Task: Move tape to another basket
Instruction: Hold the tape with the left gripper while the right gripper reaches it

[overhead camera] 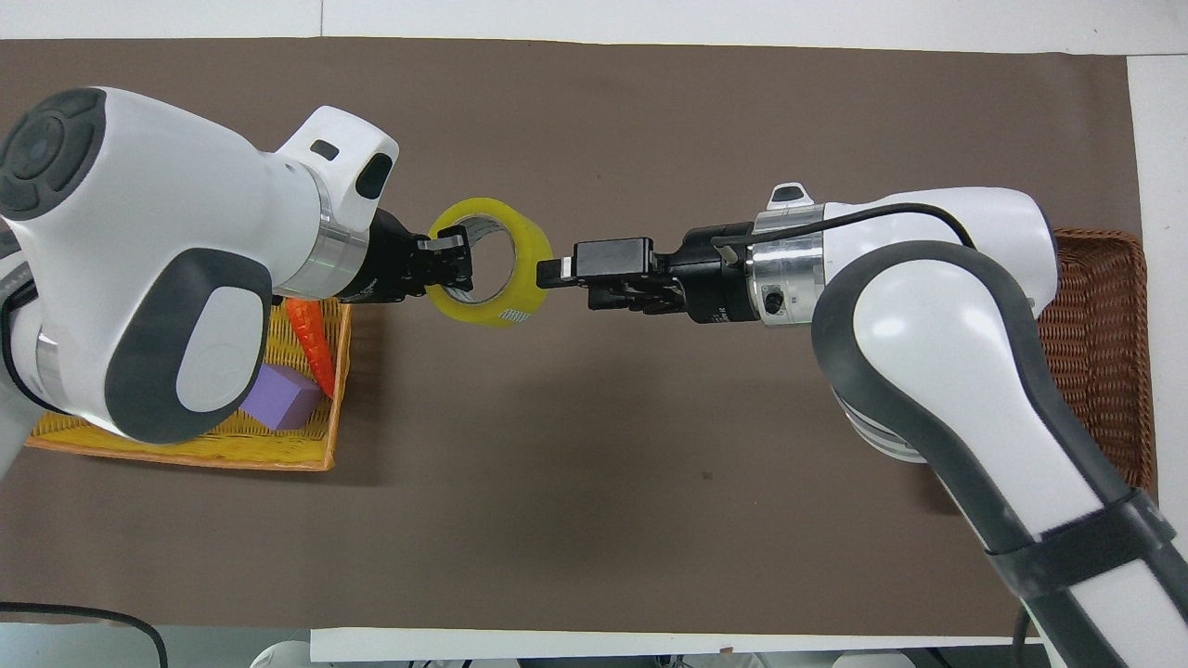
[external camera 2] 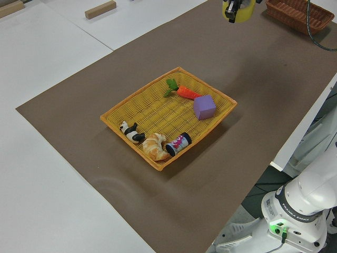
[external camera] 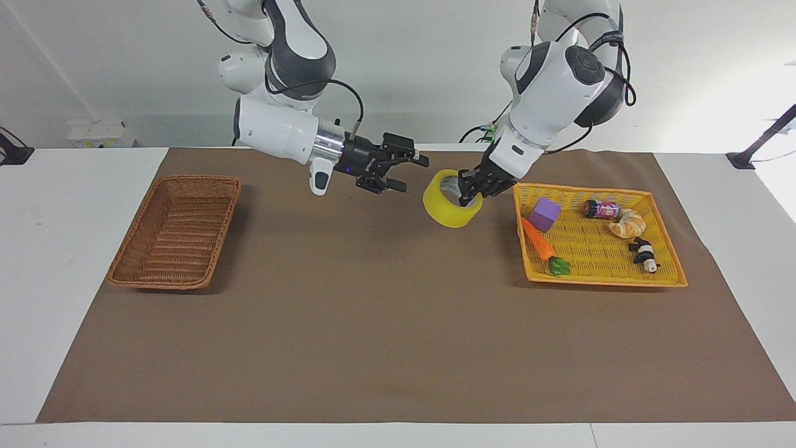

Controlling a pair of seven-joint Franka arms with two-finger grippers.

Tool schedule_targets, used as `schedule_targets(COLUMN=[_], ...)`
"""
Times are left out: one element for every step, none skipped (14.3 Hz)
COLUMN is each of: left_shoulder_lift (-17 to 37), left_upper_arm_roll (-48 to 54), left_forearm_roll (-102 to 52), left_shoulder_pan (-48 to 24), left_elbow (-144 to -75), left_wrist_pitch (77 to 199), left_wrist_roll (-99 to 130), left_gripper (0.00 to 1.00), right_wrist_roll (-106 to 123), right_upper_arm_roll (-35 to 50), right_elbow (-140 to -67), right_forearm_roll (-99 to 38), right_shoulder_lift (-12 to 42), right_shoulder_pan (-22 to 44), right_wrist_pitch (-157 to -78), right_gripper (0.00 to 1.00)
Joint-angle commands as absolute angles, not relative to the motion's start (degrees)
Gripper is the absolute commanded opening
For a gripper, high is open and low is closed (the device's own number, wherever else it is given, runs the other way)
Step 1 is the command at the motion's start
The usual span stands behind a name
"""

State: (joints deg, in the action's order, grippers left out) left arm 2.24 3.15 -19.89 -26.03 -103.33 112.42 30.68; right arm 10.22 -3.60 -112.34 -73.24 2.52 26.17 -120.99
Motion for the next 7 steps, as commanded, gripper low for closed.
schedule_targets(left_shoulder_lift=[0.3, 0.3, 0.3, 0.3, 0.2, 0.2, -0.1], left_upper_arm_roll=[2.7, 2.7, 2.7, 2.7, 2.7, 2.7, 2.7], left_forearm_roll=[-20.9, -20.9, -20.9, -20.9, -20.9, -20.9, -20.9], left_shoulder_pan=[-26.5, -26.5, -26.5, -26.5, -26.5, -26.5, -26.5], left_elbow=[-105.4, -105.4, -105.5, -105.5, -105.5, -105.5, -105.8], left_wrist_pitch=[113.3, 113.3, 113.2, 113.2, 113.2, 113.2, 113.3], left_wrist_roll=[31.4, 31.4, 31.4, 31.5, 31.5, 31.5, 31.5], left_gripper=[0.0, 0.0, 0.0, 0.0, 0.0, 0.0, 0.0], right_wrist_roll=[10.4, 10.5, 10.4, 10.4, 10.5, 10.5, 10.5], right_upper_arm_roll=[-3.9, -3.9, -3.8, -3.8, -3.8, -3.9, -3.8], right_elbow=[-112.1, -112.1, -112.1, -111.9, -111.7, -111.2, -110.7], right_forearm_roll=[-75.7, -75.9, -76.0, -76.0, -76.4, -76.4, -76.5], right_shoulder_lift=[4.1, 4.1, 4.2, 4.3, 5.0, 5.4, 6.2], right_shoulder_pan=[27.8, 28.4, 28.6, 29.0, 29.9, 30.1, 30.3], right_wrist_pitch=[-124.4, -125.1, -126.1, -127.4, -127.6, -127.9, -128.2], right_gripper=[0.99, 0.99, 0.99, 0.99, 0.99, 0.99, 0.99])
